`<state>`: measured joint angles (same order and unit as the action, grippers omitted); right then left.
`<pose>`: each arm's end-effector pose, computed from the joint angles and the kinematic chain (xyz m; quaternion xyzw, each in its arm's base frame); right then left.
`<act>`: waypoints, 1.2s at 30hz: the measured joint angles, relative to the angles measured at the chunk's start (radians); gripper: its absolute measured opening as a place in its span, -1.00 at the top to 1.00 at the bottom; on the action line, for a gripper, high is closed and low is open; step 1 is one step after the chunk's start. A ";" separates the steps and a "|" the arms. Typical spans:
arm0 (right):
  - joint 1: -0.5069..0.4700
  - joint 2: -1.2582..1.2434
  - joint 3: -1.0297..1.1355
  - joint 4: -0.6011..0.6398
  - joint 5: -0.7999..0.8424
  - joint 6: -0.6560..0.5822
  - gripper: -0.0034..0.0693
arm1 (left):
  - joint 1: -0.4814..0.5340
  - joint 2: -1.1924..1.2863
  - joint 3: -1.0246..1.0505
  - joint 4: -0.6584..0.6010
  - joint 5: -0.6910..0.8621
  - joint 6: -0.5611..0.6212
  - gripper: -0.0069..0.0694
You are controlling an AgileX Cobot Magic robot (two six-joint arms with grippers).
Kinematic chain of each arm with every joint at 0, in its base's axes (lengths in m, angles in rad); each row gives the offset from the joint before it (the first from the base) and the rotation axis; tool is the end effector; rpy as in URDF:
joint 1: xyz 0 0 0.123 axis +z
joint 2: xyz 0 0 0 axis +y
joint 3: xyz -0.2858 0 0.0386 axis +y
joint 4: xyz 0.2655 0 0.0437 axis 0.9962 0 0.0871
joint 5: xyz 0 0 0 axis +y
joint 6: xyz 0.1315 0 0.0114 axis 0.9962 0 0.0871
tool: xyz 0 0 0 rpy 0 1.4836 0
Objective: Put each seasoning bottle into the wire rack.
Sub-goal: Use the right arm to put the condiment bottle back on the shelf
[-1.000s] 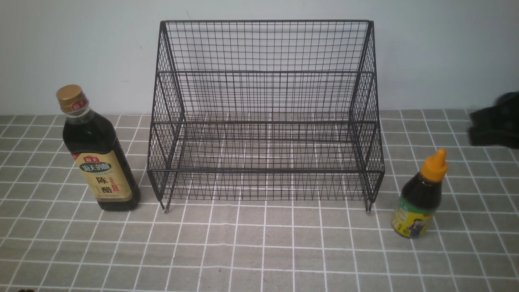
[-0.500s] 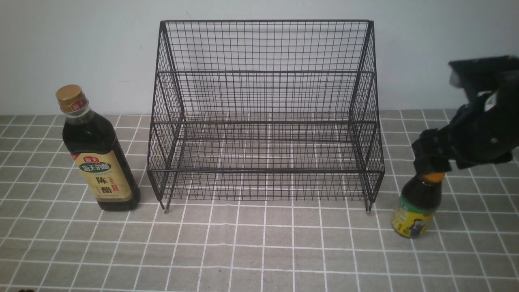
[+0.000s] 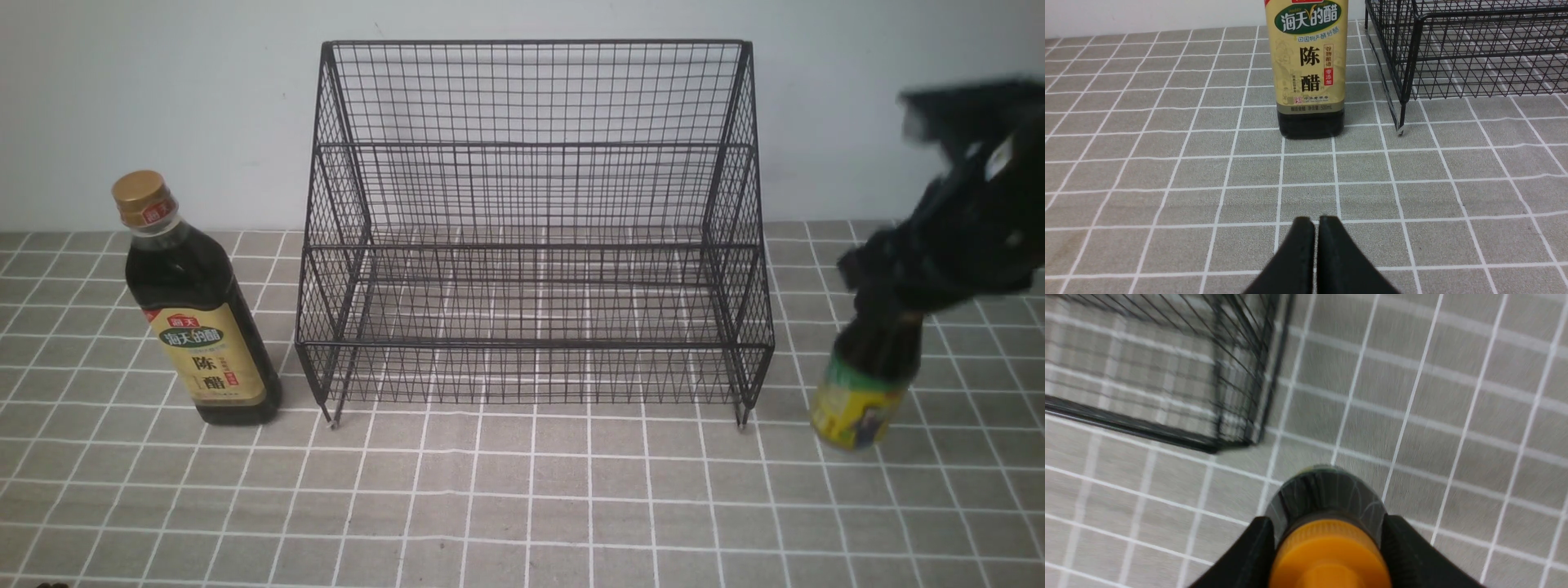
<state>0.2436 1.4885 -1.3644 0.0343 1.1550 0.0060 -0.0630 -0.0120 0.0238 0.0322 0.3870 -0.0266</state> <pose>0.3218 0.0842 0.2989 -0.1126 0.9755 0.0400 0.1847 0.1053 -0.0050 0.1582 0.0232 0.8079 -0.0127 0.5888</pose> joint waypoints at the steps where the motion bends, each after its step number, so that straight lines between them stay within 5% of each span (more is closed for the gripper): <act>1: 0.014 -0.022 -0.035 0.000 0.015 -0.006 0.06 | 0.000 0.000 0.000 0.000 0.000 0.000 0.84; 11: 0.197 -0.016 -0.241 0.012 0.018 -0.032 0.06 | 0.000 0.000 0.000 0.000 0.000 0.000 0.84; 36: 0.201 0.324 -0.267 0.000 -0.032 -0.023 0.07 | 0.000 0.000 0.000 0.000 0.000 0.000 0.84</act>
<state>0.4443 1.8122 -1.6316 0.0348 1.1233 -0.0166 -0.0630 -0.0120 0.0238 0.0322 0.3870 -0.0266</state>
